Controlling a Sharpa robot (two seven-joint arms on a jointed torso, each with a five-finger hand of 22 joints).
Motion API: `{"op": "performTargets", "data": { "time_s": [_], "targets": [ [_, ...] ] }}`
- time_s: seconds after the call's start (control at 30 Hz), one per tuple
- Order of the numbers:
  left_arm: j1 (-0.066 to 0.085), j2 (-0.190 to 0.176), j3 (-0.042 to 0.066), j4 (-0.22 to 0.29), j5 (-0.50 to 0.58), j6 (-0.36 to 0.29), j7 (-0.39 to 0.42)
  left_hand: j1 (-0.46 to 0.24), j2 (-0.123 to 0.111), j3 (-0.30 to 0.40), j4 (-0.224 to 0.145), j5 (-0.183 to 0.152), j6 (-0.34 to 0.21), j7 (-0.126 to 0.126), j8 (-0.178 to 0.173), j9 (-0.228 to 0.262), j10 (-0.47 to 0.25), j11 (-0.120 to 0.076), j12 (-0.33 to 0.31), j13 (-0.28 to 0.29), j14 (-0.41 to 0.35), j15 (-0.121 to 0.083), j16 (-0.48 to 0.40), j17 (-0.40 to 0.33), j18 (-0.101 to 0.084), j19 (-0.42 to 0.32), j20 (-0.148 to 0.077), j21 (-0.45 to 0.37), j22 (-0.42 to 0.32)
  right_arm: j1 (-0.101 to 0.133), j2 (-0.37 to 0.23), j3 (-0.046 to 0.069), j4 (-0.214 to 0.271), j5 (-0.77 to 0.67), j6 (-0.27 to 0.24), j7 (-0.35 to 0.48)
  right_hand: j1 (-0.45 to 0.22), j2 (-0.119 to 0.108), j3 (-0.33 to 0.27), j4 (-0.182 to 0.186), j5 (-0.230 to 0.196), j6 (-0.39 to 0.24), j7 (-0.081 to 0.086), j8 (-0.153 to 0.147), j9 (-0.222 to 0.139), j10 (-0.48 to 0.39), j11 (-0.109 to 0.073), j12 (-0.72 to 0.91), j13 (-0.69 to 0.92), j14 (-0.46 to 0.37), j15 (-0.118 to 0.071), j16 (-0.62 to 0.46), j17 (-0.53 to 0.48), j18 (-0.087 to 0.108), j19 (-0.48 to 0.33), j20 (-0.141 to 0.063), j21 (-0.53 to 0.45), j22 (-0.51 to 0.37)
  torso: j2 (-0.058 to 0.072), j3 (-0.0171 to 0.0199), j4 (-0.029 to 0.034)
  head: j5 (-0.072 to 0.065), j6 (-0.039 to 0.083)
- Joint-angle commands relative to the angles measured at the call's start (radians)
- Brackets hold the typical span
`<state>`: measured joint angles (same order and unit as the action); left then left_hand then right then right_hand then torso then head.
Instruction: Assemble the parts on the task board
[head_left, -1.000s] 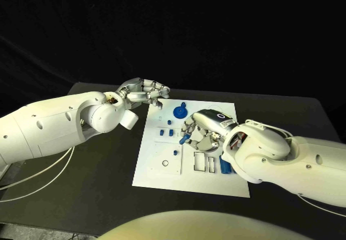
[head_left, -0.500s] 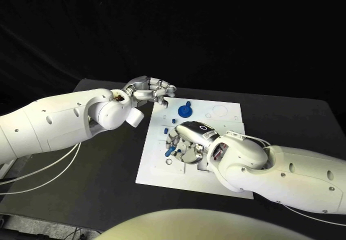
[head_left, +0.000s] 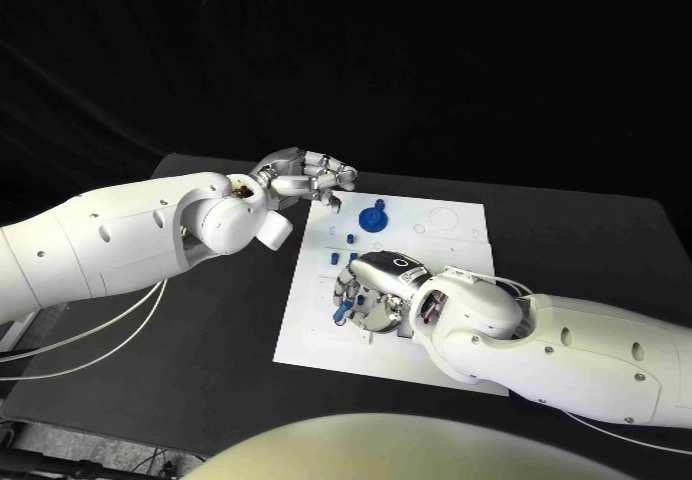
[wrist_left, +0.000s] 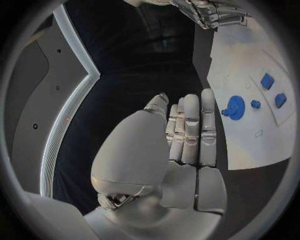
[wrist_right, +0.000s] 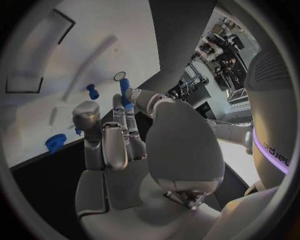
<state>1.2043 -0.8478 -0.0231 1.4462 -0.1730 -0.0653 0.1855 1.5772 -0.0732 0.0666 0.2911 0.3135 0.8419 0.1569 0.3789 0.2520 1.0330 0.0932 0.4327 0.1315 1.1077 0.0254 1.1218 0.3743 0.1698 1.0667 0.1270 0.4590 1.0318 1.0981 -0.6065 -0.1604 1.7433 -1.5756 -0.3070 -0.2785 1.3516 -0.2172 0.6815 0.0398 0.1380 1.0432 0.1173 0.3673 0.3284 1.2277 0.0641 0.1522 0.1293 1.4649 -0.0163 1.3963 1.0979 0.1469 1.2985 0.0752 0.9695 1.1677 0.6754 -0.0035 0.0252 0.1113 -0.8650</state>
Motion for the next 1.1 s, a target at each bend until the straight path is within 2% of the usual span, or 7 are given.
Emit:
{"op": "performTargets", "data": {
  "time_s": [0.03,0.33,0.7,0.87,0.93,1.03,1.1],
  "targets": [
    [0.001,0.003,0.001,0.001,0.007,0.016,0.007,-0.007,0.0,0.004,-0.001,-0.006,0.005,0.001,0.006,-0.002,0.006,-0.002,-0.006,-0.001,-0.002,-0.003,-0.003,-0.001,0.01,0.007,0.002,-0.005,-0.001,-0.002,0.003,-0.001,-0.005,-0.033,0.038,-0.001,-0.012,0.002,0.0,-0.006,0.005,0.0,0.003,0.002,0.043,0.015,-0.007,-0.004,0.002,0.021,-0.003,-0.006,-0.001,-0.014,-0.008,0.003,-0.005,-0.001,0.001,-0.0005,0.0,0.0,-0.001],
    [0.001,0.002,0.0,0.001,0.007,0.017,0.006,-0.008,0.0,0.005,-0.001,-0.006,0.005,0.001,0.006,-0.002,0.006,-0.002,-0.006,-0.001,-0.002,-0.003,-0.004,-0.001,0.01,0.008,0.002,-0.005,-0.001,-0.008,0.01,-0.002,-0.012,-0.056,0.04,-0.031,-0.013,0.003,0.001,-0.006,0.006,-0.001,0.003,0.002,0.044,0.015,-0.007,-0.004,0.003,0.021,-0.003,-0.005,0.0,-0.015,-0.007,0.003,-0.002,0.001,0.0,-0.0003,0.001,0.002,-0.003],
    [0.001,0.0,0.0,0.002,0.007,0.017,0.005,-0.008,0.0,0.005,-0.001,-0.006,0.005,0.001,0.006,-0.002,0.006,-0.002,-0.006,-0.001,-0.002,-0.003,-0.004,-0.001,0.01,0.008,0.002,-0.005,-0.001,-0.012,0.017,-0.003,-0.011,-0.067,0.088,-0.037,-0.016,0.001,-0.001,-0.007,0.005,-0.002,0.003,0.003,0.046,0.015,-0.007,-0.006,0.004,0.022,-0.002,-0.005,0.001,-0.014,-0.008,0.004,-0.004,0.001,0.001,-0.0005,0.0013,0.005,-0.005],
    [0.001,-0.001,0.0,0.003,0.007,0.017,0.004,-0.008,0.0,0.005,-0.001,-0.006,0.005,0.001,0.006,-0.002,0.006,-0.002,-0.006,-0.001,-0.002,-0.003,-0.004,-0.001,0.01,0.008,0.002,-0.005,-0.001,-0.014,0.021,-0.004,-0.012,-0.076,0.092,-0.04,-0.025,-0.005,-0.004,-0.01,0.003,-0.007,0.003,0.001,0.048,0.013,-0.006,-0.011,0.006,0.019,-0.001,-0.01,-0.011,-0.012,-0.015,0.005,-0.015,-0.005,0.0,-0.0005,0.0009,0.006,-0.006],
    [0.001,-0.001,0.0,0.003,0.007,0.016,0.004,-0.011,-0.001,0.007,-0.001,-0.006,0.005,0.001,0.007,-0.002,0.006,-0.002,-0.006,-0.002,-0.002,-0.003,-0.004,-0.001,0.01,0.008,0.002,-0.007,-0.002,-0.015,0.022,-0.004,-0.012,-0.075,0.088,-0.036,-0.038,-0.013,-0.005,-0.01,0.004,-0.027,0.008,-0.01,0.047,-0.001,0.0,-0.022,0.006,0.016,0.003,-0.013,-0.017,-0.011,-0.022,0.008,-0.028,-0.011,0.0,-0.0005,0.0006,0.006,-0.006],
    [0.001,-0.002,0.0,0.003,0.007,0.016,0.004,-0.011,-0.001,0.007,-0.001,-0.006,0.005,0.001,0.007,-0.002,0.006,-0.002,-0.006,-0.002,-0.002,-0.003,-0.004,-0.001,0.01,0.008,0.002,-0.007,-0.002,-0.015,0.025,-0.005,-0.012,-0.069,0.078,-0.026,-0.076,-0.042,-0.019,-0.003,0.031,-0.092,0.031,-0.052,0.032,-0.039,0.02,-0.045,0.004,0.018,0.019,-0.004,0.008,-0.011,-0.028,0.021,-0.042,-0.016,0.0,-0.0006,0.0006,0.006,-0.006],
    [0.001,-0.001,0.0,0.003,0.007,0.017,0.004,-0.011,-0.001,0.007,-0.001,-0.006,0.005,0.001,0.007,-0.002,0.006,-0.002,-0.006,-0.002,-0.002,-0.003,-0.004,-0.001,0.01,0.008,0.002,-0.007,-0.002,-0.015,0.025,-0.005,-0.011,-0.067,0.072,-0.02,-0.088,-0.054,-0.029,-0.002,0.033,-0.116,0.034,-0.067,0.024,-0.064,0.027,-0.057,0.001,0.018,0.025,-0.002,0.013,-0.01,-0.029,0.029,-0.047,-0.018,0.0,-0.0006,0.0006,0.006,-0.006]
  ]
}}
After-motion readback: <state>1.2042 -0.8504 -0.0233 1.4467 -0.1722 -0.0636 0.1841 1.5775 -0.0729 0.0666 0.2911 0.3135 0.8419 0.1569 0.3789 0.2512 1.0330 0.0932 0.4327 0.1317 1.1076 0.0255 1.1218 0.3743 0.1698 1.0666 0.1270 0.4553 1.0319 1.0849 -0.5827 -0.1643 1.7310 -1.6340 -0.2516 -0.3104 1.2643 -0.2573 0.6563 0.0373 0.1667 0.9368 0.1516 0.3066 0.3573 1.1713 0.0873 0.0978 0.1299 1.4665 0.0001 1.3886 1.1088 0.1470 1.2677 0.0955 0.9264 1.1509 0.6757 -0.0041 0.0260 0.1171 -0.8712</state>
